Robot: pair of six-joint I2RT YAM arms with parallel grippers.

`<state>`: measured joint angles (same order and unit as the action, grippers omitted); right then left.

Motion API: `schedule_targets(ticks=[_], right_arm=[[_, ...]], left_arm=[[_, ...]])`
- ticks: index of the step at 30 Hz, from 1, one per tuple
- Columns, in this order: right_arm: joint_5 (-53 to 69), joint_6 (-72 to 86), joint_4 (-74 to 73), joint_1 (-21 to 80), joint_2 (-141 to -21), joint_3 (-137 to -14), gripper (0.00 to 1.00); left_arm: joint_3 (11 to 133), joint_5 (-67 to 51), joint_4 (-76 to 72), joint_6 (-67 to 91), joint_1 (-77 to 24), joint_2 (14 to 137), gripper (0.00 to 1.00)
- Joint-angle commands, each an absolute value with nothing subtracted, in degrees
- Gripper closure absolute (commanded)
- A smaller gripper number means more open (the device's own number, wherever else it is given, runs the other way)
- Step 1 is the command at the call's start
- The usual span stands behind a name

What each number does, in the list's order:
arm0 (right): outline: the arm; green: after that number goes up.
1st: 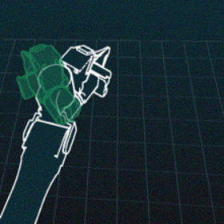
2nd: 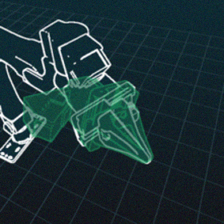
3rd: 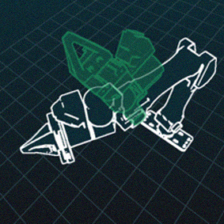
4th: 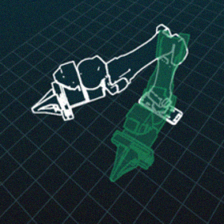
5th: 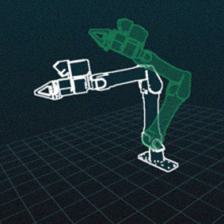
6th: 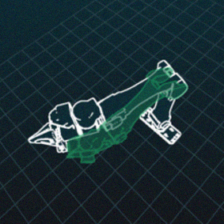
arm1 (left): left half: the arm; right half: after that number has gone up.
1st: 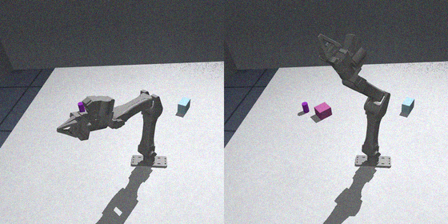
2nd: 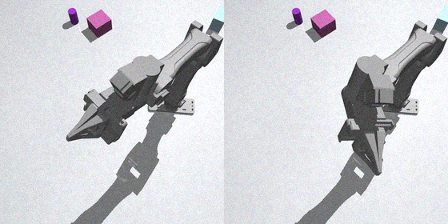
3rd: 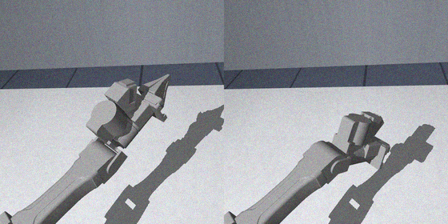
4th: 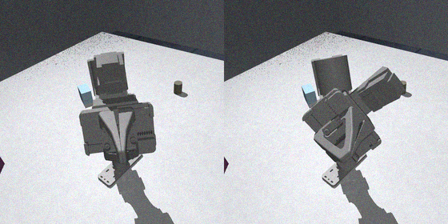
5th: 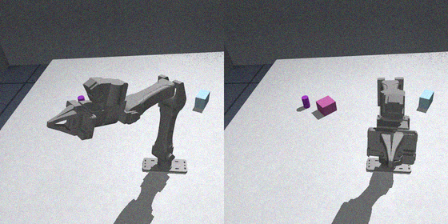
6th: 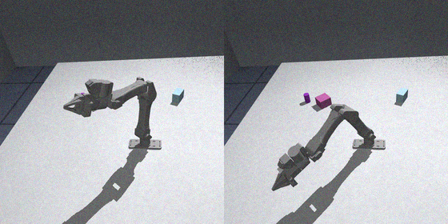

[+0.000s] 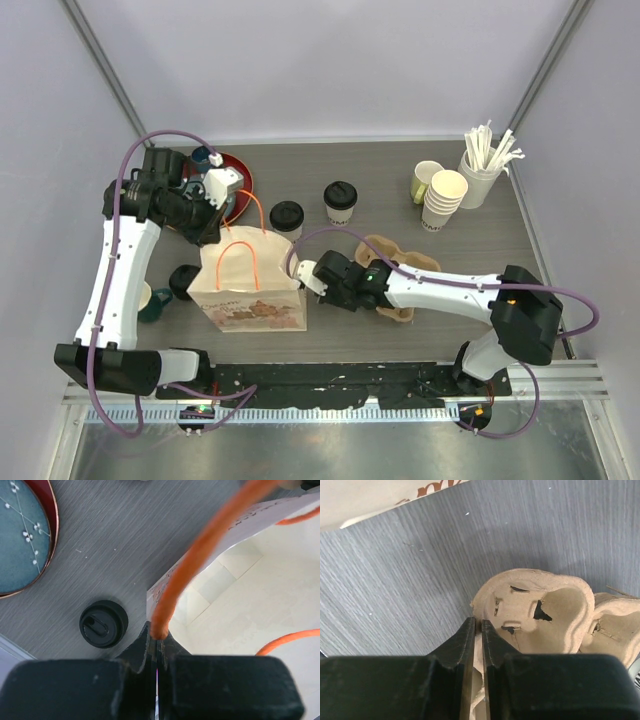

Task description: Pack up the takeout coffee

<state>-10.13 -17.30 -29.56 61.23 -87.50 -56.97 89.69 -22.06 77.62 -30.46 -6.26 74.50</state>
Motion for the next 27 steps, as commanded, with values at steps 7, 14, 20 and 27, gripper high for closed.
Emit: schedule_targets(ticks=[7,14,20,27], right_arm=[[-13.09,-11.45,-30.76,54.42,-85.87,-56.34,0.99],[-15.55,-7.03,-31.46,44.65,-81.31,-53.44,0.99],[-12.84,-7.47,-34.27,43.51,-77.44,-55.02,0.99],[-7.04,-2.99,-36.03,43.33,-73.65,-56.69,0.99]], left_arm=[[92.02,-22.59,81.12,-30.59,-6.33,73.12,1.00],[92.20,-22.67,81.47,-30.76,-6.33,73.04,0.99],[92.55,-22.68,81.30,-30.76,-6.24,73.39,0.99],[93.08,-22.67,81.65,-30.76,-6.33,73.30,0.99]])
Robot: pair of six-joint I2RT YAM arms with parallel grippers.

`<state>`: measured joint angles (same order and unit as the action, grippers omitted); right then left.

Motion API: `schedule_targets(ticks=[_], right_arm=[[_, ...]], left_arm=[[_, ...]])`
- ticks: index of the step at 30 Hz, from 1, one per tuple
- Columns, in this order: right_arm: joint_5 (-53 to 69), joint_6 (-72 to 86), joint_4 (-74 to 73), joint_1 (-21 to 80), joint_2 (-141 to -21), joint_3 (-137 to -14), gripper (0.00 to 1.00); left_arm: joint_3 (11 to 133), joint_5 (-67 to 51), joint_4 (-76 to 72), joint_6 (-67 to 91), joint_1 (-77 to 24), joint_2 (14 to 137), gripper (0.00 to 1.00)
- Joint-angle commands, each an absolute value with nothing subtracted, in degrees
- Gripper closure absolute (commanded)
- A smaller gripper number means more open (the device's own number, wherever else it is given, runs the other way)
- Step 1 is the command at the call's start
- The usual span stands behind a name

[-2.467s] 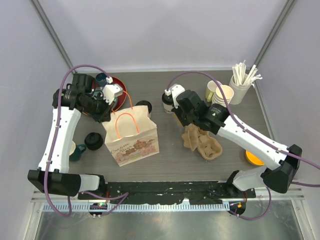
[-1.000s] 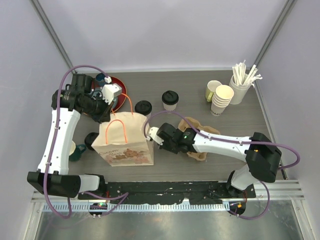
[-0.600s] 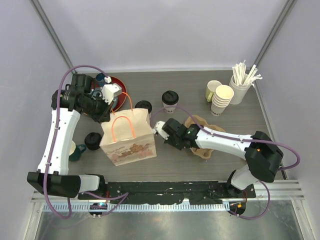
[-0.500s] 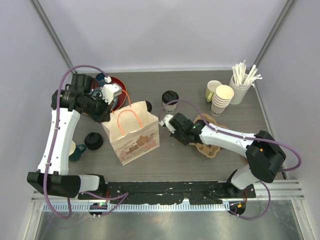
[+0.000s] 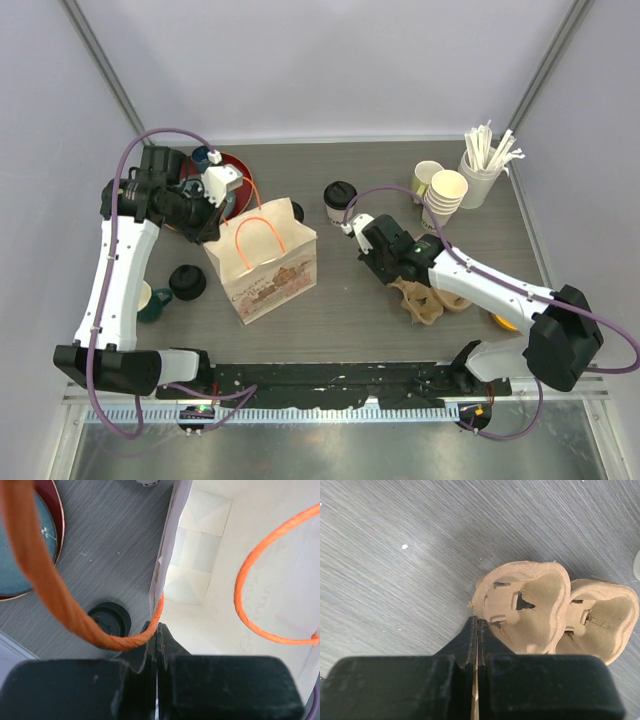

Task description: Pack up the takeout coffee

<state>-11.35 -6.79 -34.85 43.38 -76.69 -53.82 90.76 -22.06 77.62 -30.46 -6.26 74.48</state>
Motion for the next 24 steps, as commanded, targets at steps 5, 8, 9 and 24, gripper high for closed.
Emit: schedule_targets(ticks=[5,8,9,24], right_arm=[[-2.73,-0.18,-38.67,40.96,-73.22,-58.44,0.99],[-0.70,1.40,-37.45,37.37,-71.11,-59.59,0.99],[1.82,1.75,-36.92,34.74,-70.49,-59.68,0.99],[16.10,-3.69,-29.71,32.95,-63.72,-55.81,0.99]], left_arm=[[93.16,-22.68,81.65,-30.85,-6.33,73.21,0.99],[93.16,-22.68,81.65,-30.85,-6.33,73.13,0.99],[93.16,-22.59,81.74,-30.85,-6.33,73.13,0.99],[93.69,-22.24,81.65,-30.94,-6.33,73.21,0.99]])
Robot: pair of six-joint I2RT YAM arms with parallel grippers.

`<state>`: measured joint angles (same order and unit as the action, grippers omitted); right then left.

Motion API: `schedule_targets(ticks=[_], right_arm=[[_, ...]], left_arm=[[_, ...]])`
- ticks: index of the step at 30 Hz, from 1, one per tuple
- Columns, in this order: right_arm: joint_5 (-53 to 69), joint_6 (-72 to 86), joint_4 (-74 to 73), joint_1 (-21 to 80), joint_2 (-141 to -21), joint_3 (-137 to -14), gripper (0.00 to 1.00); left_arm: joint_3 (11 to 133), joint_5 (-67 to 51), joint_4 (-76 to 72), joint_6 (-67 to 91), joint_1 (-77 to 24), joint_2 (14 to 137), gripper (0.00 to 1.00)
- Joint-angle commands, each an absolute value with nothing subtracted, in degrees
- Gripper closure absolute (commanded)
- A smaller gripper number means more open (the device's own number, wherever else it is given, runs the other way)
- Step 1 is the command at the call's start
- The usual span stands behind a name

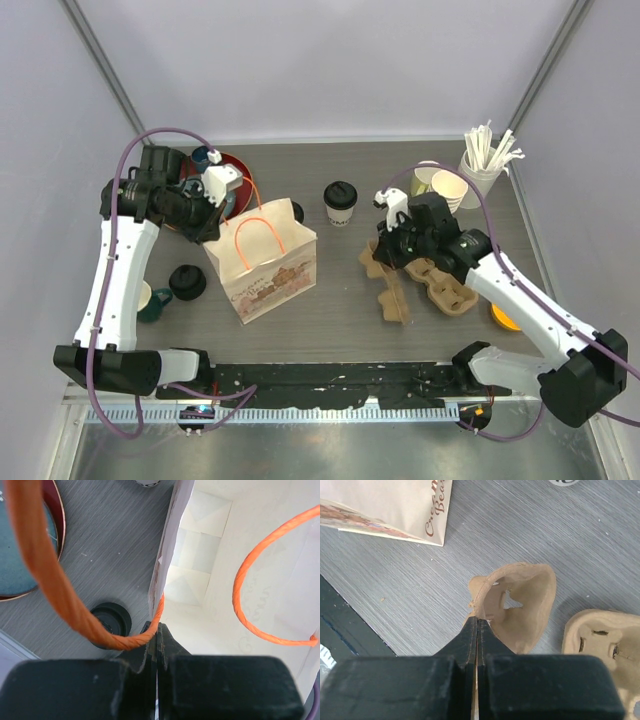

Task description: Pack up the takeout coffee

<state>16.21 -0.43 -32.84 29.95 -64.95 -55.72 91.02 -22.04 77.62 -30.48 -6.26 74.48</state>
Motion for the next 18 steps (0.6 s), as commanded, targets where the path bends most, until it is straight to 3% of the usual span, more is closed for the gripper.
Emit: schedule_targets(ticks=[1,6,12,17,18], right_arm=[[13.91,-5.43,-29.45,34.61,-64.16,-55.90,0.99],[2.21,-11.68,-30.41,47.98,-69.69,-56.42,0.99],[1.76,-17.40,-27.87,57.46,-69.43,-51.34,0.98],[0.27,-16.44,-28.04,63.80,-71.80,-50.01,0.87],[-1.91,-16.00,-28.12,65.11,-72.59,-50.10,0.77]], left_arm=[[93.87,-22.24,81.48,-30.94,-6.33,73.39,0.99],[94.04,-22.06,81.47,-30.67,-6.33,73.30,0.99],[93.78,-21.45,81.56,-30.67,-6.33,73.13,0.99],[93.78,-21.53,81.39,-30.50,-6.33,73.30,0.98],[93.87,-21.71,81.47,-30.41,-6.33,73.39,0.98]])
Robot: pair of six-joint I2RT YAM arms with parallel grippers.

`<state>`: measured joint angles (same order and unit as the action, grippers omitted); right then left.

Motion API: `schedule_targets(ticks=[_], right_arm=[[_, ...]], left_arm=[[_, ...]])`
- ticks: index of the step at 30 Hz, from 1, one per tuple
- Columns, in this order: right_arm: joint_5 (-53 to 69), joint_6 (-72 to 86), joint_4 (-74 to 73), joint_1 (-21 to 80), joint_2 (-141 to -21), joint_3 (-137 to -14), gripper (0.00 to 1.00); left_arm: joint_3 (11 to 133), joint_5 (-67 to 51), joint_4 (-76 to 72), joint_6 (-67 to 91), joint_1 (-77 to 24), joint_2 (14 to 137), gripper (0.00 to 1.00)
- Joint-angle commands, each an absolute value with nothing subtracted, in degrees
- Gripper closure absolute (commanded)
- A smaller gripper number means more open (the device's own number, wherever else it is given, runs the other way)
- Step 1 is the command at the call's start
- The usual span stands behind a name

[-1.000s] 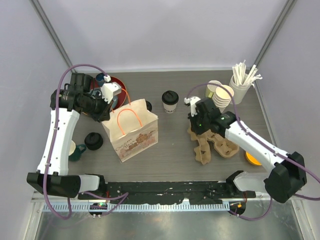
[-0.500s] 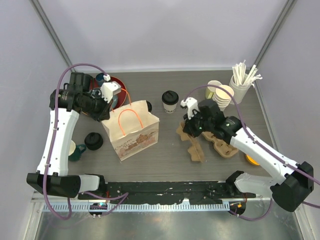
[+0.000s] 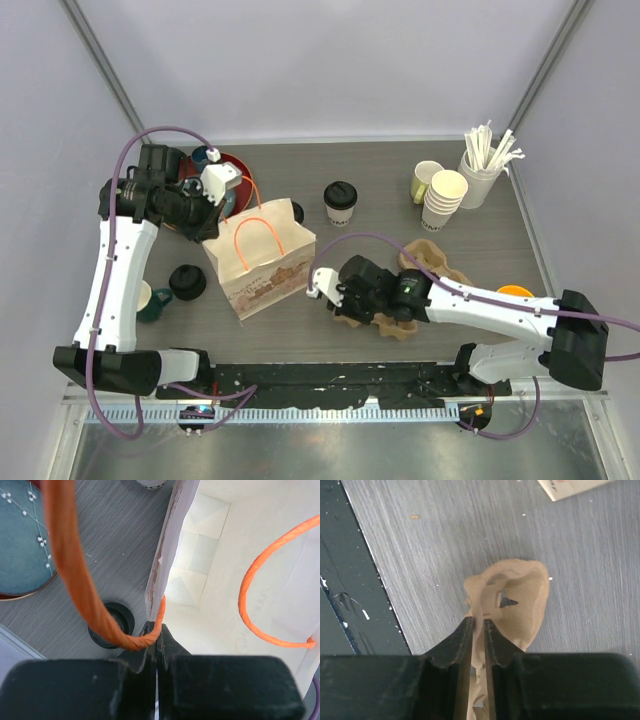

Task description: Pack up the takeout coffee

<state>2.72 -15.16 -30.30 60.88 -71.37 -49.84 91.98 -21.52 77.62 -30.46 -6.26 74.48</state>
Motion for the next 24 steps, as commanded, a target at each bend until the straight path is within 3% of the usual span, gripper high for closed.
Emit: schedule_targets(ticks=[1,3,6,8,10,12,15,18,24], right_arm=[[-3.33,-15.56,-28.21,66.95,-72.86,-50.27,0.70],[-3.86,-13.46,-28.74,68.11,-73.56,-51.23,0.54],[-5.88,-7.85,-29.53,69.26,-72.95,-52.73,0.46],[-8.33,-4.59,-29.18,69.87,-71.37,-53.43,0.31],[-14.64,6.29,-29.00,69.87,-70.40,-54.84,0.30],[-28.53,23.53,-32.50,69.26,-71.01,-58.07,0.26],[-34.88,42.40,-47.86,67.50,-74.35,-64.65,0.25],[-34.55,55.61,-62.10,67.76,-77.25,-67.58,0.25],[-25.14,63.28,-54.43,67.76,-77.96,-57.50,0.25]], left_arm=[[93.95,-21.62,81.39,-30.32,-6.33,73.56,0.97],[94.13,-21.53,81.56,-30.24,-6.24,73.74,0.96],[94.04,-21.53,81.65,-30.32,-6.33,73.74,0.92],[94.04,-21.53,81.74,-30.32,-6.33,73.65,0.91],[94.04,-21.53,81.74,-30.15,-6.42,73.65,0.87],[94.13,-21.62,81.74,-30.06,-6.33,73.56,0.83],[94.31,-21.80,81.83,-29.88,-6.33,73.39,0.77],[94.22,-21.88,81.83,-29.88,-6.33,73.30,0.71],[92.90,-21.27,81.04,-29.79,-6.33,73.39,0.67]])
